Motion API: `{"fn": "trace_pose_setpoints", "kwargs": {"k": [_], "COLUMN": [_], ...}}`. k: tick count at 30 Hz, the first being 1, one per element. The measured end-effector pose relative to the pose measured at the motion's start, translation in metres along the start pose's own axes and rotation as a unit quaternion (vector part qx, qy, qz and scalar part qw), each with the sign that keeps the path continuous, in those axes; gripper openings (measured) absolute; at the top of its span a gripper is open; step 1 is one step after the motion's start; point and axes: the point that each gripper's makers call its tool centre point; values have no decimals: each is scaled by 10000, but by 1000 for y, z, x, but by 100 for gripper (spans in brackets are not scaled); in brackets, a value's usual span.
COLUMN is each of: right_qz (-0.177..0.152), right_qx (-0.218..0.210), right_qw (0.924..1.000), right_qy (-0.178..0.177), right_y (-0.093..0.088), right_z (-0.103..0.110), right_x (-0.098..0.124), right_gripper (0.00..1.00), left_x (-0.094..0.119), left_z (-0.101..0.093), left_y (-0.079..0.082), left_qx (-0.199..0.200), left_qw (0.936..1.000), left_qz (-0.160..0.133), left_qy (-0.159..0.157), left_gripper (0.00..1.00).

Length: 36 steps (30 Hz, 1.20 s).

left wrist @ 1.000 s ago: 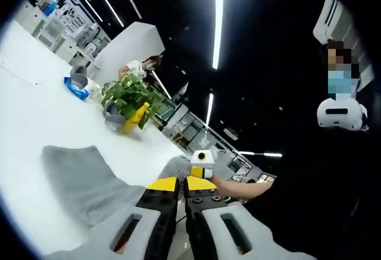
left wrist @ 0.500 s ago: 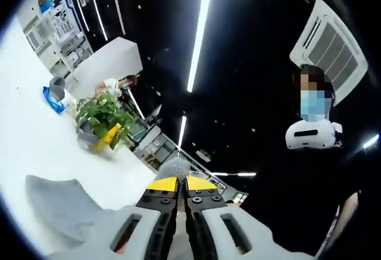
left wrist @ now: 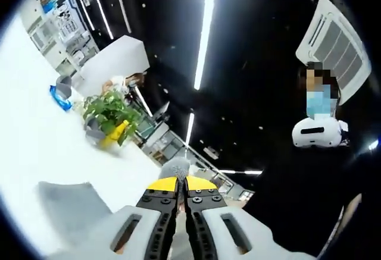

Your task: Fold the towel on the table until its edges align and the towel forms a compact rectangular stack.

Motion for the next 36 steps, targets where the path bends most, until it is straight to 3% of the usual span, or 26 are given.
{"fn": "trace_pose_setpoints", "kwargs": {"k": [3, 5, 13, 20, 25, 30, 36], "right_qz": [160, 224, 526, 811, 932, 874, 1118], "right_qx": [-37, -22, -610, -1126, -1433, -1718, -1840], "right_qw": [9998, 9995, 9948, 9864, 9800, 9738, 9673], "right_qy": [-134, -213, -629, -879, -1020, -1208, -1339], "right_y": [-6, -9, -15, -23, -31, -33, -47], "right_z": [-10, -16, -56, -88, -107, -125, -138], "right_x": [-1, -4, -12, -19, -21, -21, -24], "right_gripper": [4, 4, 4, 4, 4, 4, 4], "left_x": [6, 9, 16, 25, 27, 22, 26], "left_z": [24, 35, 57, 87, 110, 130, 150], "left_y": [-8, -9, -14, -19, -21, -20, -27], "left_qx": [65, 197, 324, 670, 775, 919, 1099], "left_qw": [9980, 9962, 9912, 9827, 9765, 9742, 9666], "left_qz": [157, 147, 133, 90, 259, 194, 301], "left_qy": [607, 840, 1276, 1723, 1992, 2052, 2297], "left_gripper": [3, 3, 3, 3, 3, 3, 3]}}
Point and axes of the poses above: the point that each gripper's makers call its tool centre point, and the gripper's own axes: x roughly backward along the fingers, z roughly to its left, y roughly out of its top, and after that the axes turned 2 degrees about -z, right-handed
